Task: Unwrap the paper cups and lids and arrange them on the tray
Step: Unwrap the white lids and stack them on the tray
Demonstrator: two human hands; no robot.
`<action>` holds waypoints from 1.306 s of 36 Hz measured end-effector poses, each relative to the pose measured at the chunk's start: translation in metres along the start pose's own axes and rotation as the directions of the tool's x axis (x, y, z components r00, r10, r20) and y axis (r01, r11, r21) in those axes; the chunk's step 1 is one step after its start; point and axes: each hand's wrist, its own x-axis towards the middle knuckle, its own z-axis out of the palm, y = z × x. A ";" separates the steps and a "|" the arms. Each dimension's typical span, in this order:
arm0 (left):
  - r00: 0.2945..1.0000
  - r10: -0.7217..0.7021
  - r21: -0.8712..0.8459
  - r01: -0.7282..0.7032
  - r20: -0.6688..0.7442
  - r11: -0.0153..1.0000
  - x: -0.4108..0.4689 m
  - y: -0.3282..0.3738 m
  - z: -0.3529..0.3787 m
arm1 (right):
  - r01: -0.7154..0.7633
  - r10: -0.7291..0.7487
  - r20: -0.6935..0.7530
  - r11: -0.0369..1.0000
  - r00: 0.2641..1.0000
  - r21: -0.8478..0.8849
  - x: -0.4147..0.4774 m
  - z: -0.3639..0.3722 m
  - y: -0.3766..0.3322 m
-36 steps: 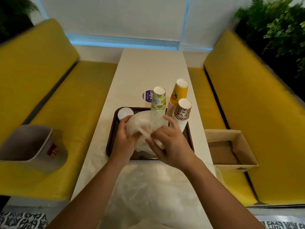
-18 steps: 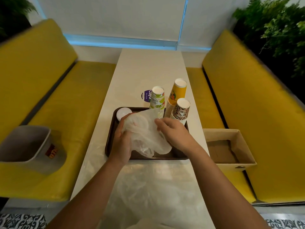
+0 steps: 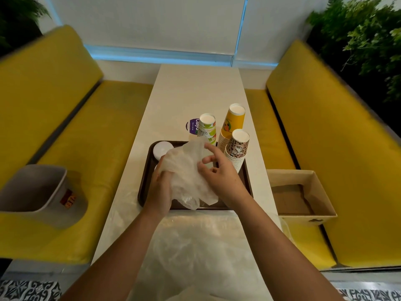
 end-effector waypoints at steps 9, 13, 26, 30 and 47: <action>0.997 -0.017 0.239 -0.001 0.072 0.971 -0.006 -0.004 0.015 | -0.274 0.223 0.218 0.932 0.950 0.239 -0.004 0.009 0.015; 0.999 0.006 0.255 -0.019 0.054 0.967 -0.009 -0.005 0.015 | -0.309 0.221 0.242 0.848 0.945 0.431 -0.004 0.003 0.018; 0.915 0.330 0.403 -0.219 -0.233 0.889 -0.030 0.005 0.025 | -0.357 0.238 0.266 0.613 0.934 0.705 -0.012 -0.015 0.026; 0.904 0.331 0.390 -0.211 -0.271 0.896 -0.035 0.007 0.028 | -0.345 0.243 0.246 0.612 0.938 0.711 -0.017 -0.019 0.027; 0.870 -0.492 -0.620 0.372 -0.025 0.691 -0.065 0.014 0.033 | -0.235 0.193 0.149 0.900 0.970 0.366 -0.021 0.001 0.040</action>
